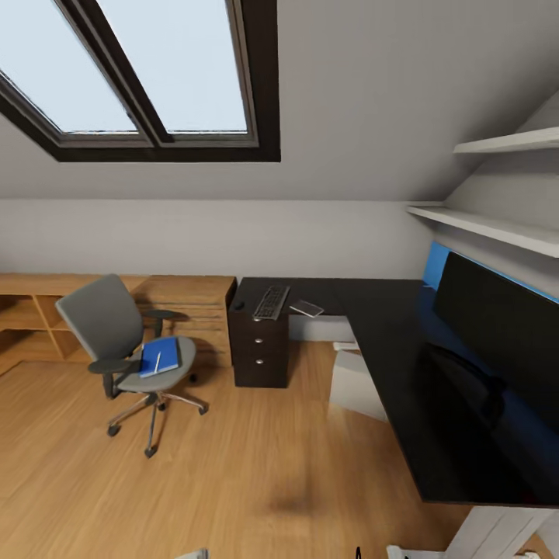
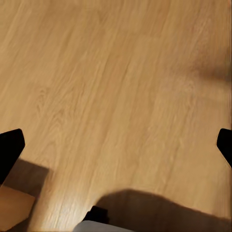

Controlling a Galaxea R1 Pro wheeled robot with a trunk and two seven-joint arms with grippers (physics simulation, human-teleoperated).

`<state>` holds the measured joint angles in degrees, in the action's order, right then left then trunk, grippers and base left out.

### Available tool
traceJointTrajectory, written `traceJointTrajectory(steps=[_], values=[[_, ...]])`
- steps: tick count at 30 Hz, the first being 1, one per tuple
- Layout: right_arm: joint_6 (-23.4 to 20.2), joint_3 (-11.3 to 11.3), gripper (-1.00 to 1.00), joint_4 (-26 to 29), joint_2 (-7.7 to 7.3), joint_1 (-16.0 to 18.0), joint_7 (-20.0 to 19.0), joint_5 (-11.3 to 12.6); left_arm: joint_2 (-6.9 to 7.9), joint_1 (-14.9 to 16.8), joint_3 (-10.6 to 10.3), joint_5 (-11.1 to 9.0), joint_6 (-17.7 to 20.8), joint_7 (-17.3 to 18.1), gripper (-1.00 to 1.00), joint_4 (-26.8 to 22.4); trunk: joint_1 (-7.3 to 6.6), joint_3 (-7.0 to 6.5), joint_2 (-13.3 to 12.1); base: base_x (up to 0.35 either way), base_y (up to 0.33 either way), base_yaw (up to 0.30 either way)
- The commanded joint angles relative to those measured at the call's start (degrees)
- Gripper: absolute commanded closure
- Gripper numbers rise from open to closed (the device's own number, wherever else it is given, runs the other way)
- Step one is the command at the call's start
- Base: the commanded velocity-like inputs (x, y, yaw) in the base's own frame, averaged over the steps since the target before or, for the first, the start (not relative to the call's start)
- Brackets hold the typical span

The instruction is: In the bedroom, organize the workspace by keeping the computer under the desk, ensuring the monitor is on the desk, placing the keyboard on the desk next to the monitor, placing the mouse on the desk next to the keyboard, moving the folder from the swivel chair onto the desk next to the mouse, stacking the notebook on top of the folder with the pen on top of the notebook, and positioning the swivel chair next to the desk.

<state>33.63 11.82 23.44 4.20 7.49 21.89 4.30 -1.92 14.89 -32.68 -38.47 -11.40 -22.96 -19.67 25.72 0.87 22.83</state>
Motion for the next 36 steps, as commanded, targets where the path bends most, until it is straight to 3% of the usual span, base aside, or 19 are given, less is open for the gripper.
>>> traceJointTrajectory(steps=[1, 18, 36], values=[[0.2, 0.5, -1.00, -0.1, -0.05, 0.1, 0.3, 0.4, 0.05, 0.0, -0.5, -0.6, -0.3, -0.3, -1.00, 0.0, 0.06, 0.09, 0.1, 0.329, 0.000, -0.268], [0.2, 0.5, -1.00, -0.1, 0.02, 0.1, 0.4, 0.4, 0.07, 0.0, -0.5, -0.6, -0.3, -0.3, -1.00, 0.0, 0.06, 0.19, 0.1, 0.330, 0.030, -0.252], [0.2, 0.5, -1.00, -0.1, 0.02, 0.1, 0.4, 0.4, 0.08, 0.0, -0.5, -0.6, -0.3, -0.3, -1.00, 0.0, 0.06, 0.48, 0.1, 0.317, 0.180, -0.025]])
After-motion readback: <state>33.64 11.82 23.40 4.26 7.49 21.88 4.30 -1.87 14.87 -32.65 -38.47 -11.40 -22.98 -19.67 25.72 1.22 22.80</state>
